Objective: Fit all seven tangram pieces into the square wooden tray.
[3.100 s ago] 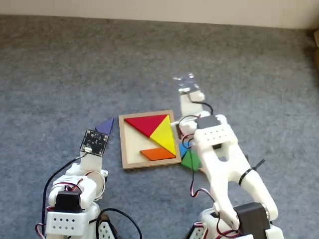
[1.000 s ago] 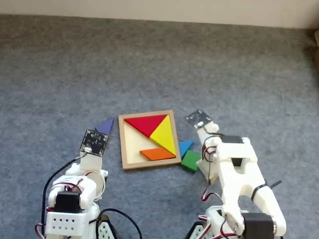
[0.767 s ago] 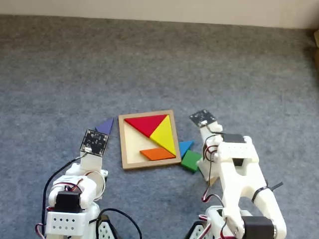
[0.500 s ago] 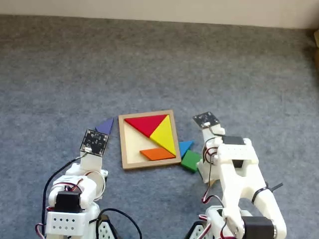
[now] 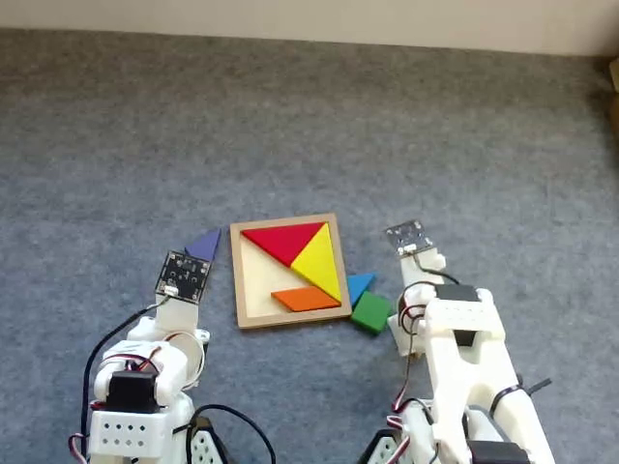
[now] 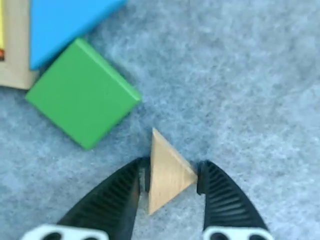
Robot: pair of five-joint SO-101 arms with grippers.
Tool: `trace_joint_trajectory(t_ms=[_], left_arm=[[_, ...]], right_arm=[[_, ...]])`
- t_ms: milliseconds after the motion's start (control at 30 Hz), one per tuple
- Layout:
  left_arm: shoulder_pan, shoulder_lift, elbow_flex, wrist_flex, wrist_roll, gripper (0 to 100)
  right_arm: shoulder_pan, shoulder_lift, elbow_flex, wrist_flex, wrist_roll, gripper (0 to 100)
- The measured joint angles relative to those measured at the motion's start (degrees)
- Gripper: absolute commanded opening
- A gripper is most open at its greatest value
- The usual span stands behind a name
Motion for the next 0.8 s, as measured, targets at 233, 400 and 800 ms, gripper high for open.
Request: trace_joint_trajectory(t_ms=[233,400,800], left_arm=[[0.0,0.0,0.0,0.0,0.0,5],[0.0,0.0,0.0,0.0,0.0,5],[0.0,0.0,0.0,0.0,0.0,5]], right_arm=[[0.1,0.0,0.0,-0.2,0.0,9.8],[0.1,0.1,-1.5,1.7,0.0,9.8],[-0.8,0.9,-19.3,11.3,7.3,9.8]])
